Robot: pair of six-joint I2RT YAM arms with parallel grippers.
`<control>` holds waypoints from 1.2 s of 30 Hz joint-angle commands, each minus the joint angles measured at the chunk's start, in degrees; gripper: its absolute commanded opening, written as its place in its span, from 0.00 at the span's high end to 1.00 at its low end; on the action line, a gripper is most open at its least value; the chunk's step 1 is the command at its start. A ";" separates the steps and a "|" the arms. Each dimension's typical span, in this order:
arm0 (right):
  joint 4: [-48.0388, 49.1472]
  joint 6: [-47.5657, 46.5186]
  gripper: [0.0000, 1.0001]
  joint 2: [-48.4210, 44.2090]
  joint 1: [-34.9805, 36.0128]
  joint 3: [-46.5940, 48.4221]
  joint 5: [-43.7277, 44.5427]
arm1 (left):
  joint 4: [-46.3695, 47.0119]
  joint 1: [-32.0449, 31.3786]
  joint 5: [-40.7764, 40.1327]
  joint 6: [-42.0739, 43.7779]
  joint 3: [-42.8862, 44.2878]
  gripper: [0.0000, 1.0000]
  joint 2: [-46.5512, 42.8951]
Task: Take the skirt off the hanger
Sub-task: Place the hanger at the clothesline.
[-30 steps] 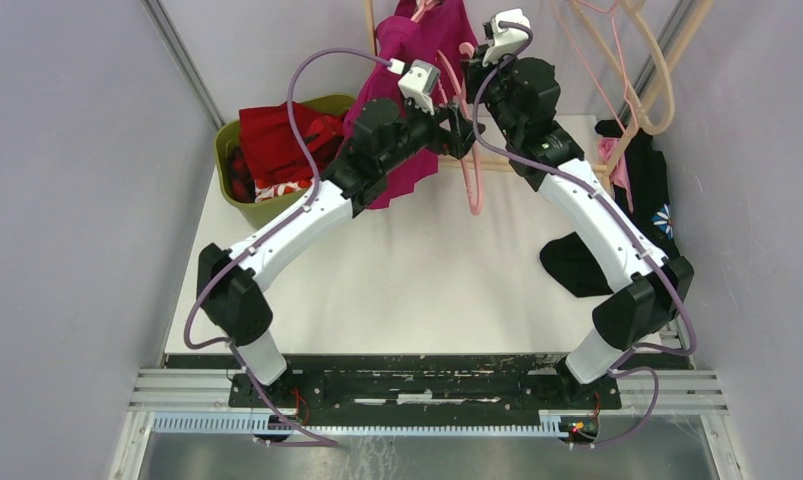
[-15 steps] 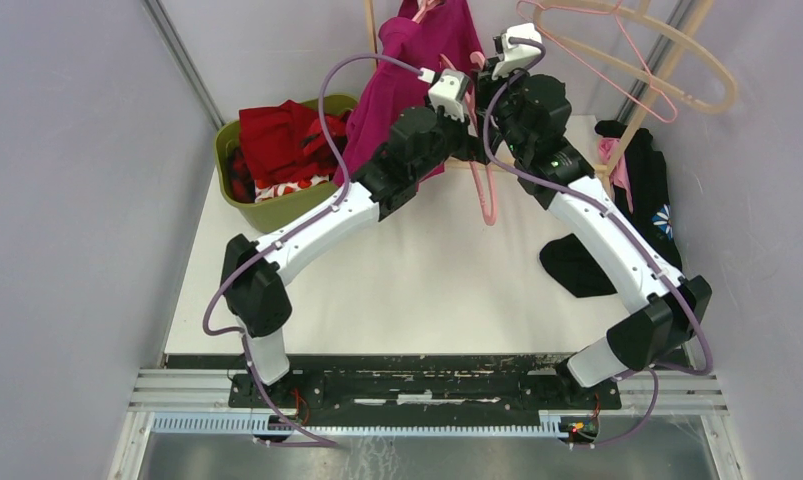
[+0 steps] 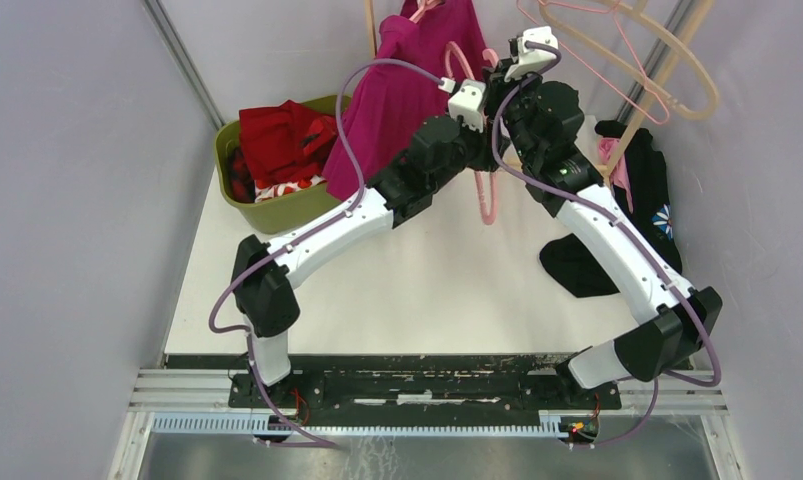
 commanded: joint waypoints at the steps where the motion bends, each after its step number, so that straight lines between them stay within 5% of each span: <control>1: 0.24 -2.58 0.99 -6.07 1.56 1.08 -3.29 | -6.28 1.73 -8.44 7.53 1.82 0.52 2.02; 4: 0.12 -2.59 0.99 -6.52 1.68 1.07 -3.20 | -7.91 1.78 -10.11 8.88 1.51 0.80 1.55; 7: 0.17 -2.65 0.99 -7.18 1.81 1.07 -3.20 | -9.18 1.89 -11.21 10.49 0.55 0.96 1.05; 19: -0.40 -4.08 0.96 -8.74 1.88 0.08 -3.41 | -2.67 3.53 -6.12 18.55 -7.52 0.97 -4.32; 22: -0.49 -4.40 0.73 -8.88 1.89 -0.87 -1.39 | -1.21 3.82 -6.55 20.41 -6.58 0.97 -5.68; 26: -1.30 -5.69 0.55 -9.19 1.90 -1.67 -0.32 | -0.83 4.14 -7.33 22.85 -4.14 0.97 -6.35; 36: -1.02 -9.25 0.39 -15.08 1.88 -8.43 3.99 | -3.04 5.41 -2.30 23.84 0.13 0.97 -8.57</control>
